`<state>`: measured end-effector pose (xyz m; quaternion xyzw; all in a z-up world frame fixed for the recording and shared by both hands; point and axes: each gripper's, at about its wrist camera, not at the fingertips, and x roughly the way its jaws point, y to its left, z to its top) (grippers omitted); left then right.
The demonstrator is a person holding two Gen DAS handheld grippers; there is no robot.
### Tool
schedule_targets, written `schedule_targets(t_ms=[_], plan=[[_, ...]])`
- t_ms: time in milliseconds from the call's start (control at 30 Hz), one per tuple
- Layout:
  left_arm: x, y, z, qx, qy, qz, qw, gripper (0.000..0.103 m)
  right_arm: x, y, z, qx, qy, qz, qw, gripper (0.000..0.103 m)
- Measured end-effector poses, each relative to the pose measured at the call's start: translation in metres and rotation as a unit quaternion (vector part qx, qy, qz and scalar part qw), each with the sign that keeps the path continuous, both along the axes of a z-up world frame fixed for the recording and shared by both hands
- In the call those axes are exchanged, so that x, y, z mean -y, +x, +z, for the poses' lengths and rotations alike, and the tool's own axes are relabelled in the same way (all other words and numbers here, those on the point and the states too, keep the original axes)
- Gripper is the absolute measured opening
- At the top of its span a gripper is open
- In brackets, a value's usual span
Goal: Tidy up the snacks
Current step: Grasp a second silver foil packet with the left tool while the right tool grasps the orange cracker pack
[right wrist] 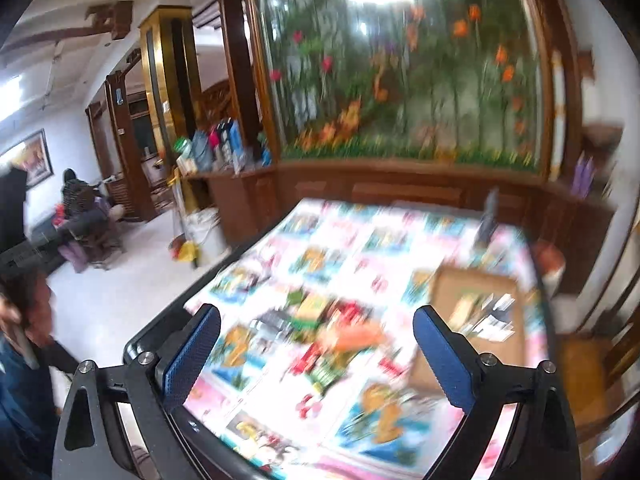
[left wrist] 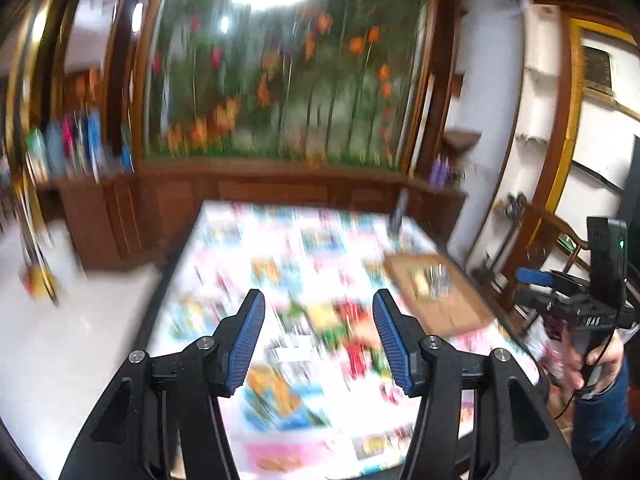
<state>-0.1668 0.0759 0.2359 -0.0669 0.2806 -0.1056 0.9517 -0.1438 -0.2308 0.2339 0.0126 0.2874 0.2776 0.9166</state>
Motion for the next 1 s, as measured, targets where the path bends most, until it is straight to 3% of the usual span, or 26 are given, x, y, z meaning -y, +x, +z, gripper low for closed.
schedule_targets(t_ms=[67,133,233,333,533,667,800,1000], plan=[[-0.001,0.018,-0.049,-0.039,-0.020,0.008,0.9990,0.055,-0.001,0.017,-0.029,-0.028,0.006,0.004,1.000,0.099],[0.004,0.033,-0.091,-0.076,-0.008,0.026,0.9967,0.055,-0.010,0.040,-0.050,-0.037,-0.015,-0.002,0.999,0.099],[0.008,0.053,-0.130,-0.116,-0.008,0.022,0.9930,0.055,-0.019,0.064,-0.070,-0.052,-0.016,0.006,0.999,0.098],[0.004,0.068,-0.150,-0.140,-0.029,0.026,0.9894,0.062,-0.022,0.093,-0.090,-0.080,0.007,0.007,0.997,0.098],[-0.003,0.120,-0.166,-0.174,-0.030,0.038,0.9836,0.074,-0.020,0.157,-0.121,-0.138,0.051,-0.013,0.989,0.099],[0.009,0.155,-0.180,-0.195,-0.006,0.031,0.9803,0.083,-0.017,0.184,-0.144,-0.160,0.075,-0.011,0.984,0.099],[0.018,0.187,-0.198,-0.220,-0.005,0.052,0.9742,0.083,-0.006,0.200,-0.169,-0.177,0.102,-0.006,0.979,0.099],[0.051,0.214,-0.218,-0.217,0.090,0.037,0.9714,0.090,0.006,0.202,-0.187,-0.227,0.132,-0.003,0.965,0.099]])
